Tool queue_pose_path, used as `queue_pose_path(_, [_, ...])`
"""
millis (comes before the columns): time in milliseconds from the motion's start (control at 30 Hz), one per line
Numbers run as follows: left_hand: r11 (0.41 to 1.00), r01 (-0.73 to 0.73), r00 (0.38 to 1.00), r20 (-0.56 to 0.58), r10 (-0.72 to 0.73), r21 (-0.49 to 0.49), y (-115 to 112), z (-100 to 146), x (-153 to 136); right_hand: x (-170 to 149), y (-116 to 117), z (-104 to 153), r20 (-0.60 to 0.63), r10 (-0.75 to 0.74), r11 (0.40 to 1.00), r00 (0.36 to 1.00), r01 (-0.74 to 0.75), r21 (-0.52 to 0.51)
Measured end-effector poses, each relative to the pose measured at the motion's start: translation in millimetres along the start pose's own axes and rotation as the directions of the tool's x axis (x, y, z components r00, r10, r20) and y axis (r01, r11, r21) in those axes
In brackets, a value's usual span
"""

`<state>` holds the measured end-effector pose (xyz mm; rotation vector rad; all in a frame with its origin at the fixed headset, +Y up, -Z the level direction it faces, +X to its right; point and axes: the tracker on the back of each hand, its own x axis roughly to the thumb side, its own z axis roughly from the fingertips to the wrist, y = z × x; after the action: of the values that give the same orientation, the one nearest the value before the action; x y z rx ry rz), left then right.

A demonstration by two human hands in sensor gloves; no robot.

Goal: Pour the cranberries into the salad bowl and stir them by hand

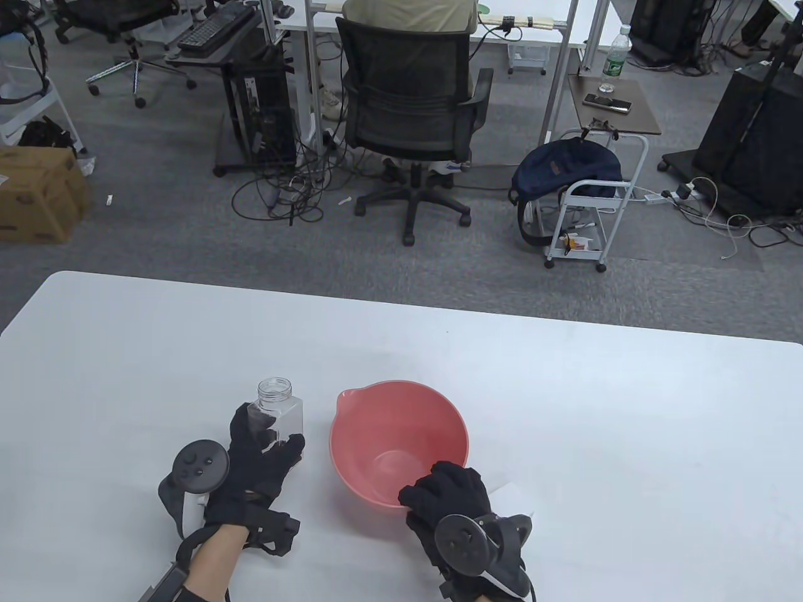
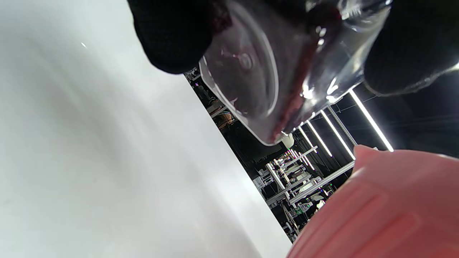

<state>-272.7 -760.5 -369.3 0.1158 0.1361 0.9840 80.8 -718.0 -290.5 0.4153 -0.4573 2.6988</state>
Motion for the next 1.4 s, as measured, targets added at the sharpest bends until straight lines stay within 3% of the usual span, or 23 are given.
queue_pose_path(100, [1.0,-0.017,1.0,0.006,0.017,0.005,2,0,2,-4,-1,-1,-0.003,-0.062,0.998,0.998,0.062,0.002])
queue_pose_path(233, [0.999,-0.045,0.999,0.004,0.045,0.005,3,0,3,-17,-4,-2,-0.065,-0.208,0.976,0.976,0.203,-0.078])
queue_pose_path(433, [0.998,-0.059,0.998,0.019,0.059,0.017,6,-3,2,-38,4,-3,-0.301,-0.408,0.911,0.862,0.363,-0.197])
queue_pose_path(500, [0.997,-0.075,0.997,0.016,0.075,0.019,8,-4,1,-41,7,-3,-0.326,-0.449,0.892,0.832,0.398,-0.213])
queue_pose_path(833, [0.983,-0.182,0.982,0.042,0.183,-0.025,10,-6,-2,-49,19,0,-0.476,-0.488,0.873,0.732,0.422,-0.245])
queue_pose_path(1233, [0.914,-0.383,0.915,0.083,0.396,-0.135,7,-9,-1,-55,21,-3,-0.517,-0.452,0.891,0.727,0.4,-0.217])
queue_pose_path(1400, [0.915,-0.37,0.914,0.113,0.389,-0.16,11,-8,6,-56,22,-4,-0.521,-0.466,0.882,0.715,0.419,-0.214])
